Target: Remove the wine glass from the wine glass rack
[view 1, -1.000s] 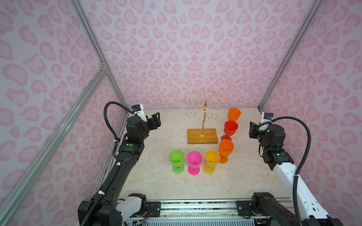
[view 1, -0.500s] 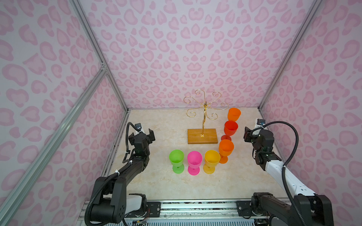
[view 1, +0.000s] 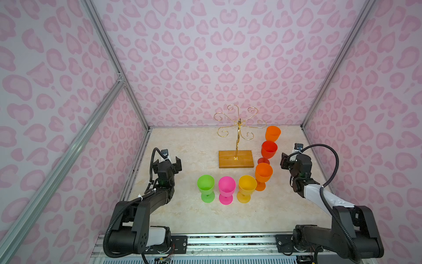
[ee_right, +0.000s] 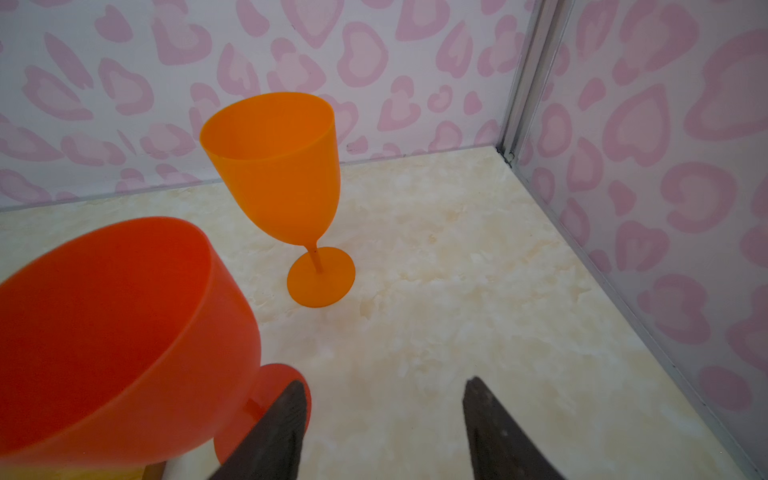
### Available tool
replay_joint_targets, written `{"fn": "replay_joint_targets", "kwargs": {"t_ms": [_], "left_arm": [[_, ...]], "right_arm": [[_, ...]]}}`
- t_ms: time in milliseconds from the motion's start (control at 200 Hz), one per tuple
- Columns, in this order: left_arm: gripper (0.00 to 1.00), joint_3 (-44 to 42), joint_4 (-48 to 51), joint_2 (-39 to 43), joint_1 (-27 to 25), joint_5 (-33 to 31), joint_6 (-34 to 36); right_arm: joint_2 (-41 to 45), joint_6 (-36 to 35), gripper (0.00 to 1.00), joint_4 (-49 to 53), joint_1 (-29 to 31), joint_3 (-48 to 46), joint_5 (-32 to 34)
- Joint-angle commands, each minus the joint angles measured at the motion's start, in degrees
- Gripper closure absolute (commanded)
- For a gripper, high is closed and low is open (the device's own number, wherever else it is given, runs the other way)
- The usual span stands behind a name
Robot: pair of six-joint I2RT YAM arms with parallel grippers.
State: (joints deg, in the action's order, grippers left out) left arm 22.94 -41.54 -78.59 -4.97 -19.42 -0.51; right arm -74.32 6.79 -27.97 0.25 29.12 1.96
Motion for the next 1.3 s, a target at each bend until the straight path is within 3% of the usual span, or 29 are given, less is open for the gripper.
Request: {"fn": "replay_joint_targets", "kwargs": {"t_ms": [0, 115, 420, 755, 815, 835, 850, 1295], "left_arm": [[0.03, -1.1, -8.0, -3.0, 0.1, -0.1, -0.6], [0.03, 1.2, -5.6, -4.9, 0.9, 0.5, -1.4], [0.03, -2.7, -11.5, -4.5, 4.0, 4.5, -4.2], [0.03, -3.9, -14.2, -5.4, 4.4, 6.1, -3.9], [0.03, -4.0, -14.2, -5.4, 4.4, 6.1, -3.9], [0.03, -4.0, -14.3, -5.3, 4.3, 6.1, -3.9], [0.03, -4.0, -14.3, -5.3, 4.4, 6.1, -3.9], [0.03, -4.0, -14.4, -5.3, 4.4, 6.1, -3.8]], "right_arm": [[-1.8, 0.5, 0.39, -6.4, 0.0, -1.8, 2.1], [-0.5, -1.1, 0.40, -3.5, 0.1, -2.0, 2.3], [-8.2, -4.7, 0.37, -22.0, 0.1, -8.1, 5.2], [-14.7, -4.4, 0.33, -31.6, 0.0, -10.5, 5.6], [-15.6, -4.6, 0.24, -34.5, 0.1, -11.6, 5.6], [-15.6, -4.6, 0.04, -34.3, 0.1, -11.6, 5.6], [-15.3, -4.6, 0.01, -33.5, 0.1, -11.4, 5.6], [-15.4, -4.5, 0.00, -33.9, 0.1, -11.5, 5.6]]}}
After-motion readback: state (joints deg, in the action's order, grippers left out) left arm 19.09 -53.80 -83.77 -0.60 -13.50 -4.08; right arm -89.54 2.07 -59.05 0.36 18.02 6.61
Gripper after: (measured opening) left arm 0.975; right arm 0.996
